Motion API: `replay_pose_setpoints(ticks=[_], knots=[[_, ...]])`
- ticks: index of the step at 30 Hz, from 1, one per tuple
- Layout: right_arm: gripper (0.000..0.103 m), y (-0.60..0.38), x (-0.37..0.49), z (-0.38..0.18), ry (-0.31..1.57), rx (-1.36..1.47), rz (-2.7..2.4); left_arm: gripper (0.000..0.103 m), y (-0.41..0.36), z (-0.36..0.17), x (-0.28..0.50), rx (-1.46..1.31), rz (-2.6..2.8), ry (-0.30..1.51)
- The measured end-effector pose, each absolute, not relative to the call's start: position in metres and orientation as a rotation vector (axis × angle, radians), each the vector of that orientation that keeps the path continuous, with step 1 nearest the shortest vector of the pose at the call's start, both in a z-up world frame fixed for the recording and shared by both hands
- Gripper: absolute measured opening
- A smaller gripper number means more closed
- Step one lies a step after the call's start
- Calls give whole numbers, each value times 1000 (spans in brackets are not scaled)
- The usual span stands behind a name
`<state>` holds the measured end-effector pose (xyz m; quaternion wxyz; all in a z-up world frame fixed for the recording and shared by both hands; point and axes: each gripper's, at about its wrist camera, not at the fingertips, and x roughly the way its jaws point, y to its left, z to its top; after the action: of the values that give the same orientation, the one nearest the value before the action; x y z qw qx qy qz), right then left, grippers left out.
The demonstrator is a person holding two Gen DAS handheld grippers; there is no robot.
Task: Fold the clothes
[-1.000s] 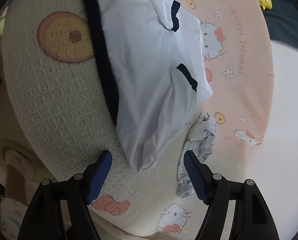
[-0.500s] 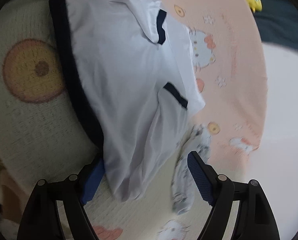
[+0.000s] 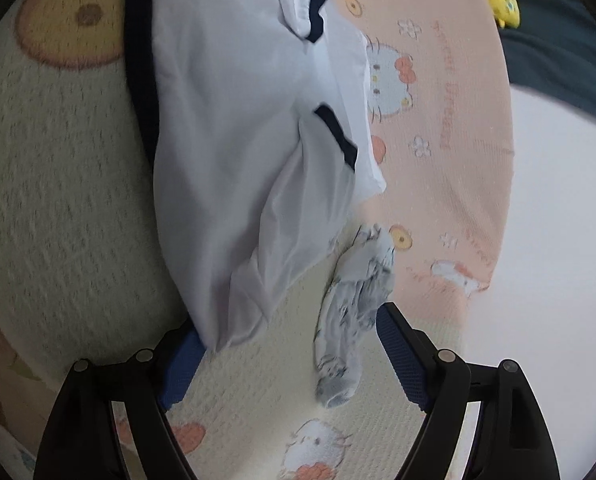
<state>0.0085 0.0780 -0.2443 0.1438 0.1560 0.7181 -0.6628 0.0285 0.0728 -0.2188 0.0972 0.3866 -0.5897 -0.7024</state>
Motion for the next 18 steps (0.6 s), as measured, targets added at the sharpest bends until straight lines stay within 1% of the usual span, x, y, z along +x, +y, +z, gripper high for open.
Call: replay_pose_setpoints(ticks=[4,7,11,13,15,16,18], knots=[[82,63,17,-247,2111,305,-1849,97,94,-218,18,1111,-2113,-1765],[82,57,15,-248,2133,303,-1828,97,95,-216,16,1129,-2112,-1767],[82,65,13,-245,2061,380,-1910,97,77,-216,14,1180,-2070,-1733],[78,67,9,-243,2020,445,-1945,97,69,-214,17,1186,-2087,-1698],[70,67,10,-245,2012,458,-1936,97,69,-215,17,1151,-2100,-1688],[67,66,12,-247,2021,463,-1925,95,72,-217,19,1117,-2103,-1706],[53,63,15,-251,2038,477,-1905,94,79,-220,25,1044,-2105,-1770]])
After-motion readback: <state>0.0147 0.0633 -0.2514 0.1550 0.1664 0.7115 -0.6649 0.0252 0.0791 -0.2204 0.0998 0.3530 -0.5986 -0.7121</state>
